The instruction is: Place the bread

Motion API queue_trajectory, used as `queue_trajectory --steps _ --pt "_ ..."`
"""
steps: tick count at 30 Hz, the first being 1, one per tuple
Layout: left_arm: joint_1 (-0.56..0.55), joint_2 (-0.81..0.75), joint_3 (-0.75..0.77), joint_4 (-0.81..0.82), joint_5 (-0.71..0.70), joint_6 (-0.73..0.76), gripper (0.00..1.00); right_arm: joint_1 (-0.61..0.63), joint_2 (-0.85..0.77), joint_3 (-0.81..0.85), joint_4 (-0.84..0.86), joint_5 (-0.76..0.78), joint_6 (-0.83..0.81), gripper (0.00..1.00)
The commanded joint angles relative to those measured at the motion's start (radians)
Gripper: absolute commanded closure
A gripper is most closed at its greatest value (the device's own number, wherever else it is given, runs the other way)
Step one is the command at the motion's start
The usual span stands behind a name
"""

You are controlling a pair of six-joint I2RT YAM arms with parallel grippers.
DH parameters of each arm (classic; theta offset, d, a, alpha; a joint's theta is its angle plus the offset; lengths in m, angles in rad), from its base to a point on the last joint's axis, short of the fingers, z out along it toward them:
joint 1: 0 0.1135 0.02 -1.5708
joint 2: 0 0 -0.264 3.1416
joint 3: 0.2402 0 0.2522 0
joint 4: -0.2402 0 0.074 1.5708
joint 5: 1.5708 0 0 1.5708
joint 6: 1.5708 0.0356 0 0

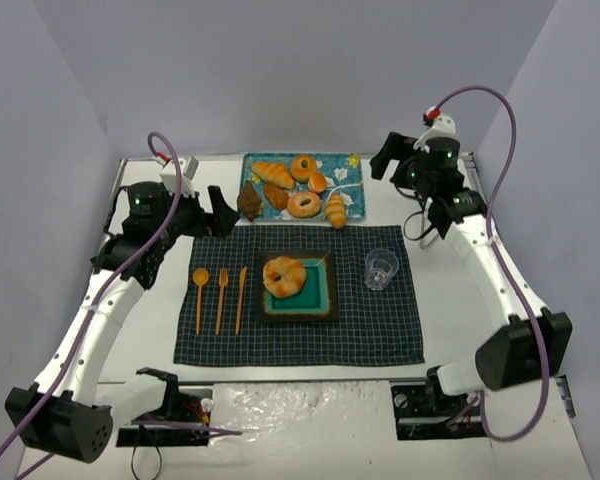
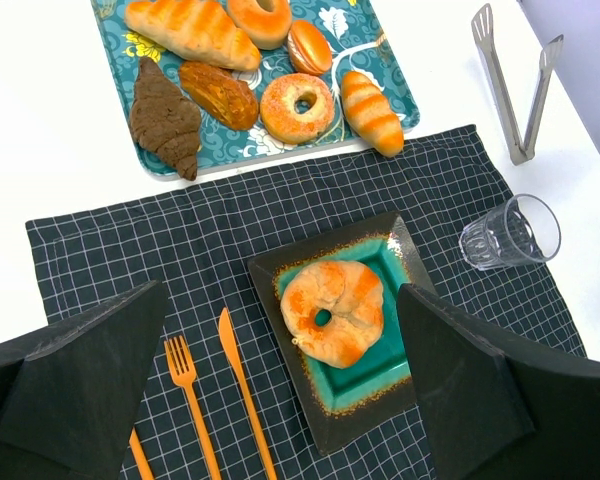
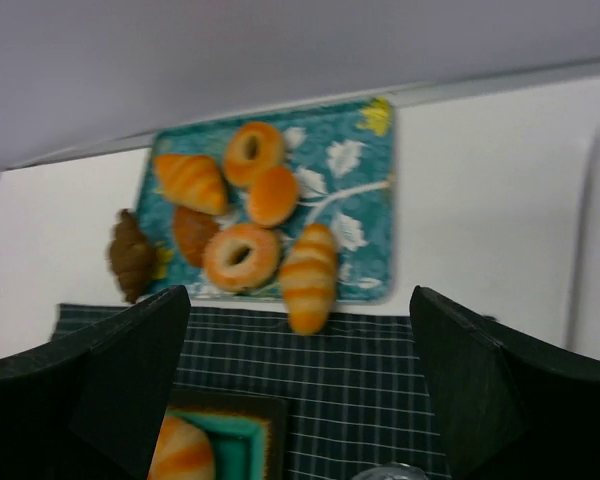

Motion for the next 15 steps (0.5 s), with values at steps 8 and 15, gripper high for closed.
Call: queue_trajectory --steps 8,15 --pt "0.008 -0.017 -0.002 0.080 -0.002 -0.004 0.03 0.093 -0.222 -0.114 0.228 -0.283 0.034 0.00" --pt "0.008 -0.026 -0.004 0.081 -0.005 -0.001 0.03 0.103 -0.232 -0.143 0.234 -0.310 0.040 0.00"
